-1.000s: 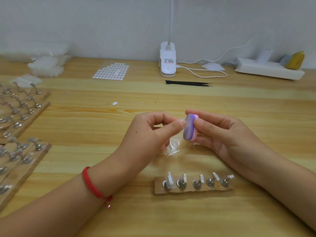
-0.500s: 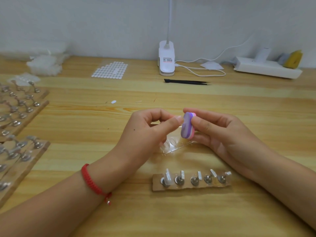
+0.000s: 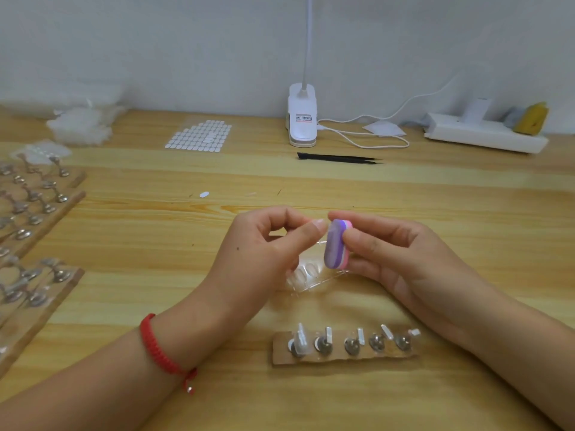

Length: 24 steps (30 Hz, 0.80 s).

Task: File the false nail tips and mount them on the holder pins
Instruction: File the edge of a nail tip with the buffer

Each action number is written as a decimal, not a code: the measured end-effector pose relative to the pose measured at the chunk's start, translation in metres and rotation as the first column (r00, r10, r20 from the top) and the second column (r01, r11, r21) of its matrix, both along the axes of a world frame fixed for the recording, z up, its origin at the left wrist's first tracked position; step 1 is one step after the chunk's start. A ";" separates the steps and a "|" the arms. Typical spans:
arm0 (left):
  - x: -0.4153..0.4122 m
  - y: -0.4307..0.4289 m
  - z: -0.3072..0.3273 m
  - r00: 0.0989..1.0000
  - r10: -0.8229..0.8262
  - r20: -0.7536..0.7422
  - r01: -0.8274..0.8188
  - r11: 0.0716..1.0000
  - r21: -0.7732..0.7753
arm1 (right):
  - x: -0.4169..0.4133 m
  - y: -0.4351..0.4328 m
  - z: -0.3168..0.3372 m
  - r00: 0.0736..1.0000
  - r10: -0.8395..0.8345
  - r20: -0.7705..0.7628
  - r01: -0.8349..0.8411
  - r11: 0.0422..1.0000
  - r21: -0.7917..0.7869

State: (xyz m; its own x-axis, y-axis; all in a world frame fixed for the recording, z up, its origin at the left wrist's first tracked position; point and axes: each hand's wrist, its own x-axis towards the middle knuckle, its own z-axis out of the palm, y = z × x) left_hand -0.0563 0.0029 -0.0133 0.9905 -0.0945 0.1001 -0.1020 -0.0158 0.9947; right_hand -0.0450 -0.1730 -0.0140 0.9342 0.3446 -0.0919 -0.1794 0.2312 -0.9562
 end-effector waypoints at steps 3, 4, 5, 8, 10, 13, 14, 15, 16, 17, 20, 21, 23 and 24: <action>-0.002 -0.002 0.001 0.999 -0.032 -0.010 0.032 0.999 0.013 | 0.003 -0.003 0.000 0.998 -0.029 -0.056 0.034 0.996 0.080; -0.002 -0.002 0.001 1.000 -0.026 -0.003 0.026 1.000 0.013 | 0.003 -0.003 0.000 0.998 -0.018 -0.054 0.022 0.997 0.078; -0.002 -0.001 0.001 1.000 -0.012 0.006 0.012 1.000 0.014 | 0.002 -0.002 0.000 0.999 0.003 -0.044 -0.001 0.998 0.062; -0.002 -0.001 0.002 1.000 -0.010 0.014 0.010 1.000 0.021 | 0.003 -0.001 0.000 0.999 0.014 -0.033 -0.013 0.999 0.041; -0.002 -0.002 0.002 1.000 -0.021 0.010 0.021 1.000 0.018 | 0.003 -0.003 0.000 0.998 -0.012 -0.056 0.016 0.997 0.072; -0.001 0.000 0.002 1.000 0.021 -0.003 -0.021 1.000 -0.021 | 0.002 -0.001 0.000 0.999 0.026 -0.030 -0.026 1.000 0.010; -0.001 0.000 0.002 1.000 0.014 -0.007 -0.014 1.000 -0.020 | 0.002 0.000 0.000 0.999 0.030 -0.026 -0.030 1.000 0.005; -0.001 0.000 0.002 1.000 -0.011 -0.007 0.011 1.000 -0.009 | 0.002 -0.001 0.000 0.999 0.016 -0.035 -0.015 1.000 0.022; -0.001 -0.001 0.003 0.999 -0.037 -0.006 0.037 0.999 0.004 | 0.003 -0.002 0.000 0.999 -0.002 -0.049 0.004 0.999 0.048; -0.001 -0.002 0.003 0.999 -0.048 -0.005 0.048 0.999 0.010 | 0.003 -0.003 0.000 0.998 -0.010 -0.060 0.014 0.998 0.066; 0.000 0.001 0.001 1.000 0.017 -0.015 -0.018 1.000 -0.016 | 0.002 -0.001 0.001 0.999 0.028 -0.046 -0.026 0.999 0.033; 0.001 0.001 0.001 1.000 0.022 -0.021 -0.022 1.000 -0.020 | 0.002 -0.001 0.002 0.999 0.029 -0.042 -0.028 0.999 0.029; 0.000 0.000 0.002 1.000 -0.026 -0.016 0.026 1.000 -0.005 | 0.003 -0.002 0.001 0.998 0.004 -0.061 0.000 0.998 0.064; -0.001 -0.001 0.002 0.999 -0.043 -0.011 0.043 0.999 0.001 | 0.003 -0.003 0.001 0.998 0.000 -0.070 0.005 0.997 0.080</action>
State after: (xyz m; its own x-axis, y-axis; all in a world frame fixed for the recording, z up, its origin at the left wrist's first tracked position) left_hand -0.0569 0.0015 -0.0108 0.9866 -0.1368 0.0894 -0.0920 -0.0127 0.9957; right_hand -0.0416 -0.1761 -0.0131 0.9275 0.3510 -0.1288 -0.2440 0.3071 -0.9199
